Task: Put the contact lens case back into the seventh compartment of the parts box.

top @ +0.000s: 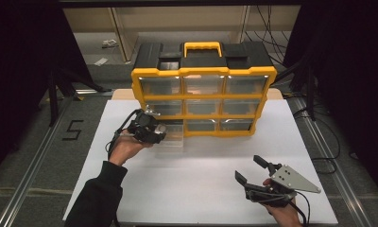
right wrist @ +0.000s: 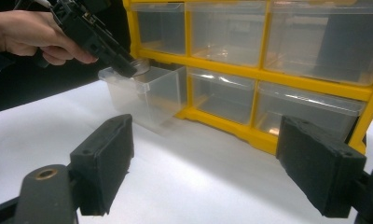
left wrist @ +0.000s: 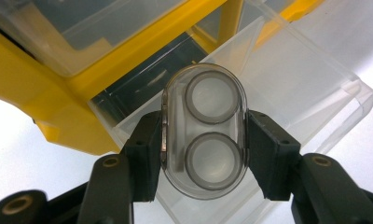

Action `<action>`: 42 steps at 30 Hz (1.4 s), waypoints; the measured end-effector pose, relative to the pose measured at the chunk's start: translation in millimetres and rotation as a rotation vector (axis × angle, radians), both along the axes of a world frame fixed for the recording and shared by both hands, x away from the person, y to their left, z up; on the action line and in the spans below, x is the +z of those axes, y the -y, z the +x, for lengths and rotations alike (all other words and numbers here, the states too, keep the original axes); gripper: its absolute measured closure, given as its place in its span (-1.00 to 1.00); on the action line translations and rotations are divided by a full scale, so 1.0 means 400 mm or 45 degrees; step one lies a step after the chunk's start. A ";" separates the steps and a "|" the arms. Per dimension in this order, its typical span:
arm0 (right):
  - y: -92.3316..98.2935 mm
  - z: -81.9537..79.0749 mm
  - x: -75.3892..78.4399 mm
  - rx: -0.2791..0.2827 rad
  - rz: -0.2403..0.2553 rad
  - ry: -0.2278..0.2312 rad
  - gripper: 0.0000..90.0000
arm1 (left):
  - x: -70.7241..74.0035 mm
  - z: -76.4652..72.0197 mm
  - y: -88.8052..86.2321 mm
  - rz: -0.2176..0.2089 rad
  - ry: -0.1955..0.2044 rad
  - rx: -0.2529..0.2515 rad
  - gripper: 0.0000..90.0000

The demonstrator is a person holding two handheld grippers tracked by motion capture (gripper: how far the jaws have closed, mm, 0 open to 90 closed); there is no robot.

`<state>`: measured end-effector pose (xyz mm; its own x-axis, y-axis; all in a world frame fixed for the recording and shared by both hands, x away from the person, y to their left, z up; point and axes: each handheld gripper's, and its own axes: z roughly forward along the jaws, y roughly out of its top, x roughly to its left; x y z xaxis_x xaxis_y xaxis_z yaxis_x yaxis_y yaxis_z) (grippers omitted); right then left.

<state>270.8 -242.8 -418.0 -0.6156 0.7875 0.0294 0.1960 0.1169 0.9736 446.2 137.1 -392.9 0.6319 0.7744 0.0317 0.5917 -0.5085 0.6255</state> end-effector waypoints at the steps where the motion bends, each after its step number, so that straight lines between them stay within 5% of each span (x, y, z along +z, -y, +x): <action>1: 0.000 0.000 0.000 0.001 0.000 -0.002 -0.56 | -0.001 0.001 0.000 -0.006 -0.004 -0.001 0.09; 6: -0.001 0.000 -0.001 0.001 -0.003 -0.005 -0.56 | 0.000 0.002 -0.005 -0.027 -0.004 0.006 0.07; 12: -0.001 0.000 -0.001 0.004 -0.003 0.001 -0.56 | 0.027 -0.011 -0.014 -0.135 0.038 -0.028 -0.05; 23: -0.002 0.001 -0.002 0.001 -0.005 -0.005 -0.56 | 0.079 -0.085 -0.021 -0.300 0.190 -0.115 -0.39; 26: -0.001 0.000 -0.001 0.001 -0.003 -0.008 -0.56 | 0.081 -0.095 -0.012 -0.267 0.243 -0.135 -0.41; 42: -0.002 0.000 -0.001 0.001 -0.003 -0.004 -0.56 | 0.073 -0.132 0.007 -0.362 0.272 -0.200 -0.51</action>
<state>270.8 -242.0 -418.6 -0.6163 0.7870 0.0295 0.1992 0.1196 0.9726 393.5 134.2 -363.7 0.7459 0.6655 -0.0268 0.3618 -0.3710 0.8553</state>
